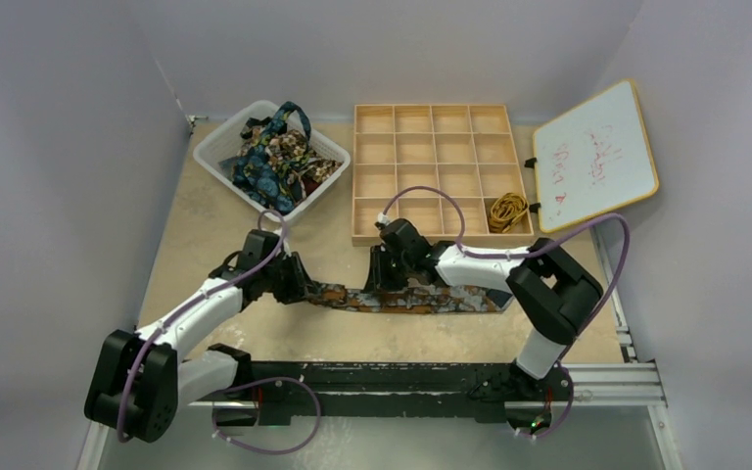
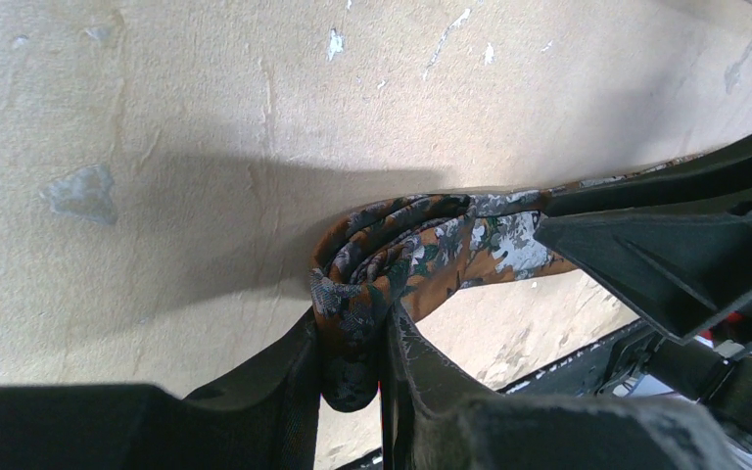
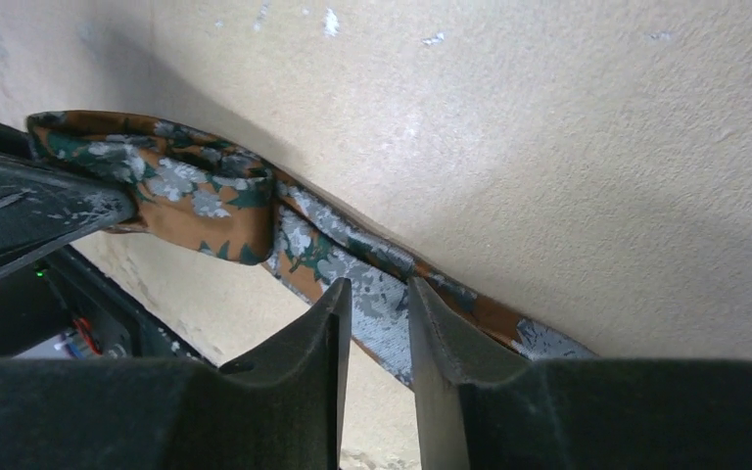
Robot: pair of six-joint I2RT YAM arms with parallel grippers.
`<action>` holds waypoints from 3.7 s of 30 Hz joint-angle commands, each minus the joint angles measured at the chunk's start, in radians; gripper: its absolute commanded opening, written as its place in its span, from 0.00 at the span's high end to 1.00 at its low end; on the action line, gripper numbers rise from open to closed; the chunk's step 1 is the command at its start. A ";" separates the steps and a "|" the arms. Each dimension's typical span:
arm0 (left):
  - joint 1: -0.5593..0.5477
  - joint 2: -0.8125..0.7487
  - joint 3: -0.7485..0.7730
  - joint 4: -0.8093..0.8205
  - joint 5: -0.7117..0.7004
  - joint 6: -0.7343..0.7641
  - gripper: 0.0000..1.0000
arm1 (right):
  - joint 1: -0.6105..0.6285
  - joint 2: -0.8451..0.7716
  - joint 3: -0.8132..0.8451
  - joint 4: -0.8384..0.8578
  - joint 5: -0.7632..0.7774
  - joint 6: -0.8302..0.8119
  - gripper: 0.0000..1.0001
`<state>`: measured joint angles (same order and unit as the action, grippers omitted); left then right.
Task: Roll the ties
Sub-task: Roll the tie at the center of the board.
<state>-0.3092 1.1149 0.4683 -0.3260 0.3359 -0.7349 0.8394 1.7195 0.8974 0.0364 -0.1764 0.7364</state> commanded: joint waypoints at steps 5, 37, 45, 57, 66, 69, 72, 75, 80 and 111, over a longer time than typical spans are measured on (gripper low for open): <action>-0.004 -0.035 0.099 -0.054 -0.034 0.086 0.84 | 0.020 -0.048 0.005 0.224 -0.166 0.079 0.69; -0.081 0.054 0.254 -0.207 -0.201 0.158 0.84 | 0.020 0.232 0.151 0.302 -0.302 0.121 0.76; -0.146 0.105 0.321 -0.295 -0.292 0.188 0.84 | 0.008 0.259 0.182 0.332 -0.370 0.134 0.76; -0.284 0.181 0.408 -0.344 -0.429 0.148 0.85 | -0.036 0.218 0.174 0.287 -0.389 0.091 0.72; -0.346 0.183 0.441 -0.369 -0.522 0.117 0.86 | -0.096 0.019 0.025 0.211 -0.266 0.063 0.69; -0.379 0.207 0.458 -0.380 -0.563 0.100 0.86 | -0.129 -0.054 -0.034 0.193 -0.207 0.072 0.67; -0.430 0.241 0.483 -0.403 -0.620 0.077 0.87 | -0.183 -0.130 -0.093 0.189 -0.173 0.087 0.66; -0.477 0.268 0.506 -0.426 -0.673 0.056 0.86 | -0.226 -0.185 -0.138 0.182 -0.146 0.099 0.65; -0.548 0.333 0.556 -0.487 -0.759 0.012 0.83 | -0.266 -0.245 -0.171 0.159 -0.125 0.102 0.63; -0.681 0.508 0.602 -0.245 -0.520 -0.040 0.28 | -0.284 -0.285 -0.217 0.174 -0.169 0.070 0.53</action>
<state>-1.0100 1.6489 1.0920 -0.6415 -0.2344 -0.7654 0.5613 1.4567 0.6945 0.1852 -0.3321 0.8253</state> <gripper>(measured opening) 0.716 0.448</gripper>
